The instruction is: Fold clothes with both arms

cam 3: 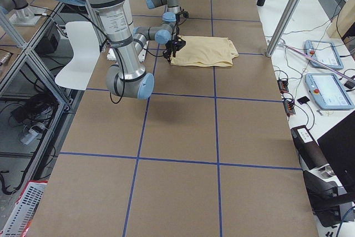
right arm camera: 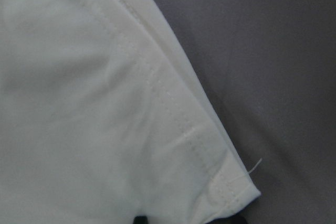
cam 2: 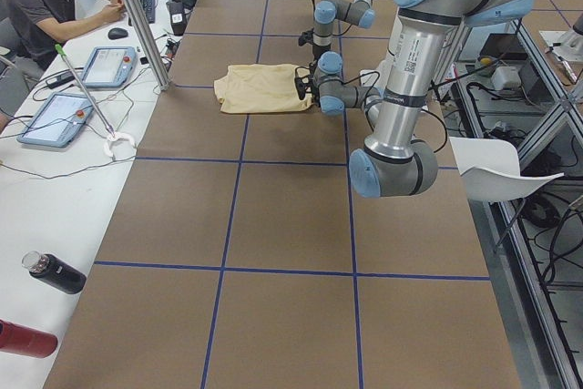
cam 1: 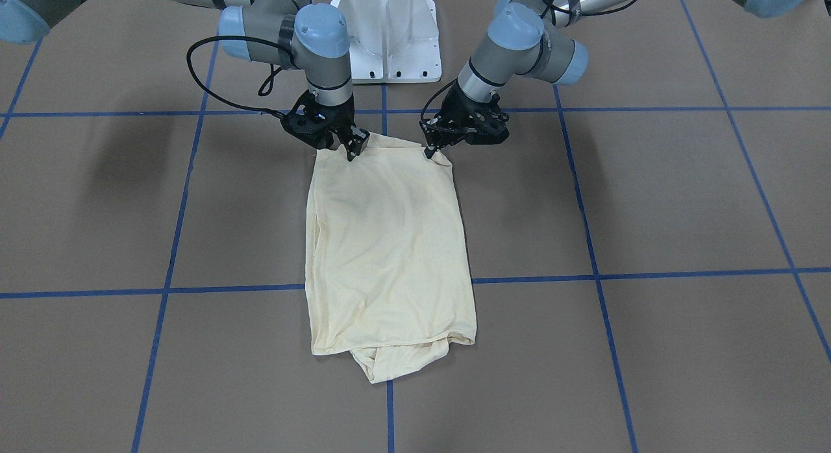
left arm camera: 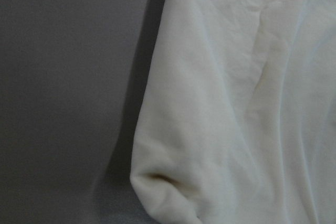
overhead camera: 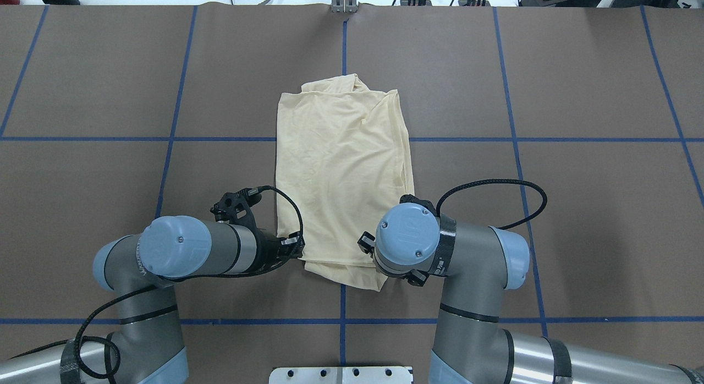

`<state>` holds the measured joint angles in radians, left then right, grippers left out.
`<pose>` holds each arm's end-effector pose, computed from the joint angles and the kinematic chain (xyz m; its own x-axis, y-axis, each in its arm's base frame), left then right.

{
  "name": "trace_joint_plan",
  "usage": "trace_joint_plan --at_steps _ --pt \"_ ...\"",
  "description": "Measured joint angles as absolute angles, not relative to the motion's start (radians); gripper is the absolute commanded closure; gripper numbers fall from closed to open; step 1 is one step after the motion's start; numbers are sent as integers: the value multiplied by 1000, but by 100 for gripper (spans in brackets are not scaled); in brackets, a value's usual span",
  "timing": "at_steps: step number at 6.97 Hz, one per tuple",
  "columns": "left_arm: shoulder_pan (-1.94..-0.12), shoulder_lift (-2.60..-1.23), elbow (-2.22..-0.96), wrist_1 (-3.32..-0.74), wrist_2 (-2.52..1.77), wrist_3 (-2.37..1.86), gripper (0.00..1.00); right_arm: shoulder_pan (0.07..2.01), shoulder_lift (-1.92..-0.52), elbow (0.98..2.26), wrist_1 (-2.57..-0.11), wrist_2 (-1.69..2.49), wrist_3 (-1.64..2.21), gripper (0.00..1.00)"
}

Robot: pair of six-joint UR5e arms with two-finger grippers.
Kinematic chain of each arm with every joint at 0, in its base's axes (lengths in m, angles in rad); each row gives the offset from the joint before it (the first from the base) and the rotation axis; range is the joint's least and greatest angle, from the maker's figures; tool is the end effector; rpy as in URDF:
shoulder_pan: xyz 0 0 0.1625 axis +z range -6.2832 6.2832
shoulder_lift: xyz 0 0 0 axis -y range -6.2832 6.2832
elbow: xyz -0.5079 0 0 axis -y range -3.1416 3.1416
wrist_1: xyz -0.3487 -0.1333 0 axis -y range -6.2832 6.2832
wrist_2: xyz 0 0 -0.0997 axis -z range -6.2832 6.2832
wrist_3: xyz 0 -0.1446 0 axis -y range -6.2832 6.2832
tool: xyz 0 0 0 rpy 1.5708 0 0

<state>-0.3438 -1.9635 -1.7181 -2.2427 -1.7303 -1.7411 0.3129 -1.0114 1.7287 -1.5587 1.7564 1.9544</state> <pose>0.5862 -0.3271 0.4093 0.2932 -0.2827 -0.9133 0.2460 0.9454 -0.2137 -0.6345 -0.3173 0.4033 0.5884 0.5770 0.5665 -0.4375 0.8164 -0.3770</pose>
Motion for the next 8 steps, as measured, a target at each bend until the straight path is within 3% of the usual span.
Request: trace_joint_plan --at_steps 1,2,8 --pt "-344 -1963 -1718 -2243 -1730 -1741 100 312 -1010 1726 -1559 1756 1954 63" --pt "-344 -1964 -1718 -2243 -1730 -1741 100 312 -1009 1724 -1559 1756 1955 100" --pt "-344 -1969 -1717 -2243 -1730 -1741 100 310 -1011 1731 -1562 1755 1947 100"
